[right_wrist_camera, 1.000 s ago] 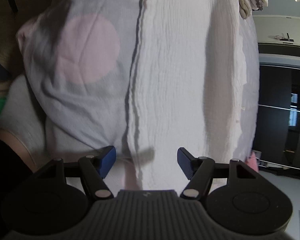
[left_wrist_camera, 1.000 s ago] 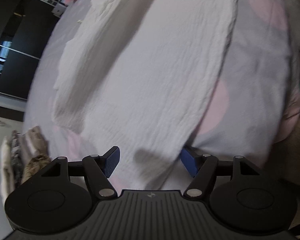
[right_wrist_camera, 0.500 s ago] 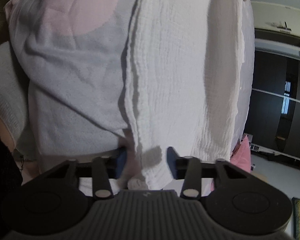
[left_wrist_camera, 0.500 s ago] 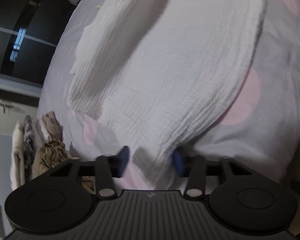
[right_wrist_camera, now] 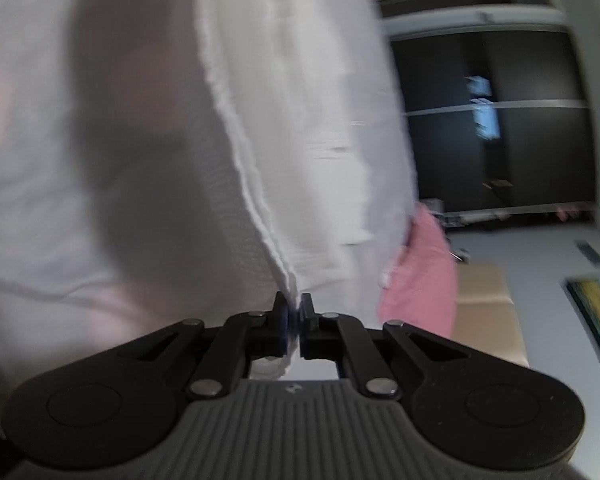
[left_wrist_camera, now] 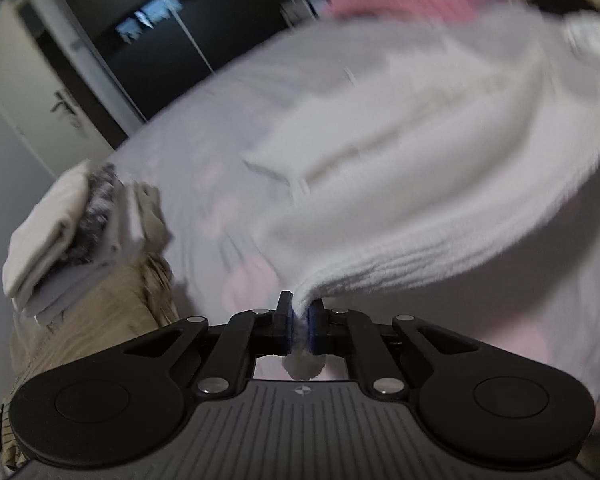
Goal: Fold clothes
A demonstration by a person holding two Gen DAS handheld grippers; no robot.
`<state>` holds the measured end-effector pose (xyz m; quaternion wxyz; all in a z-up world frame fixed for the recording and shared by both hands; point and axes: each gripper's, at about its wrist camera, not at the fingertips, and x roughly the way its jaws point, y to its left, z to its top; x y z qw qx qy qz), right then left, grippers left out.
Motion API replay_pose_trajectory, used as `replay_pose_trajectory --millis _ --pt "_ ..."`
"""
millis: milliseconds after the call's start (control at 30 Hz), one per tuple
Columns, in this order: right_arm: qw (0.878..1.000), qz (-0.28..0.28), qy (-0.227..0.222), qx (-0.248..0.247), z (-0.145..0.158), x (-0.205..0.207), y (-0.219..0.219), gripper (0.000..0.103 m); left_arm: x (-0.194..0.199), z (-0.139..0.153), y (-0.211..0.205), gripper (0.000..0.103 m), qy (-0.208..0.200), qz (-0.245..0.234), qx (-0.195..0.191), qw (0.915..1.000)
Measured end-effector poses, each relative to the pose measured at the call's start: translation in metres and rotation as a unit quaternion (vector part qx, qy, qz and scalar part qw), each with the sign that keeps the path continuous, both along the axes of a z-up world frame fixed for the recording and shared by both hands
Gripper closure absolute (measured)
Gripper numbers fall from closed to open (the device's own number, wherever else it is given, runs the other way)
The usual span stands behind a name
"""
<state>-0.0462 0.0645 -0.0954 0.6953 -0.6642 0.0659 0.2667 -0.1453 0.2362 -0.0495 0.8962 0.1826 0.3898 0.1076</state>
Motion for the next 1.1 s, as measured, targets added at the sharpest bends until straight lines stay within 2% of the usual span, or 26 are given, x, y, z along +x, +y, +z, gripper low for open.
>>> replay_pose_trajectory --millis 133,300,367,500,600,767,867,967,1100 --pt "0.997 -0.026 -0.044 0.065 0.035 0.01 0.002 0.098 0.004 0.042 0.007 0.098 -0.072 0.009 -0.013 0.9973" --pt "0.987 -0.051 -0.056 0.143 0.071 0.029 0.01 0.098 0.01 0.083 0.02 0.098 -0.12 0.004 -0.034 0.9921" --pt "0.985 -0.051 -0.058 0.153 0.083 0.035 0.014 0.098 0.011 0.097 0.021 0.098 -0.131 -0.002 -0.039 0.9906" --pt "0.985 -0.044 -0.063 0.154 0.102 0.055 0.02 0.098 0.024 0.113 0.018 0.098 -0.144 -0.018 -0.019 0.9893" --pt "0.986 -0.039 -0.064 0.147 0.116 0.075 0.021 0.098 0.045 0.12 0.021 0.098 -0.137 -0.028 -0.008 0.9901" --pt "0.989 -0.045 -0.036 0.136 0.132 0.103 0.03 0.098 0.085 0.124 0.032 0.098 -0.119 -0.034 0.013 0.9922" --pt "0.989 -0.053 -0.02 0.134 0.133 0.119 0.04 0.098 0.111 0.119 0.04 0.098 -0.095 -0.028 0.003 0.9951" --pt "0.99 -0.057 -0.013 0.127 0.126 0.141 0.052 0.098 0.136 0.111 0.046 0.098 -0.079 -0.03 0.02 0.9962" --pt "0.99 -0.066 0.0 0.127 0.118 0.167 0.066 0.098 0.162 0.099 0.056 0.098 -0.066 -0.027 0.021 0.9972"
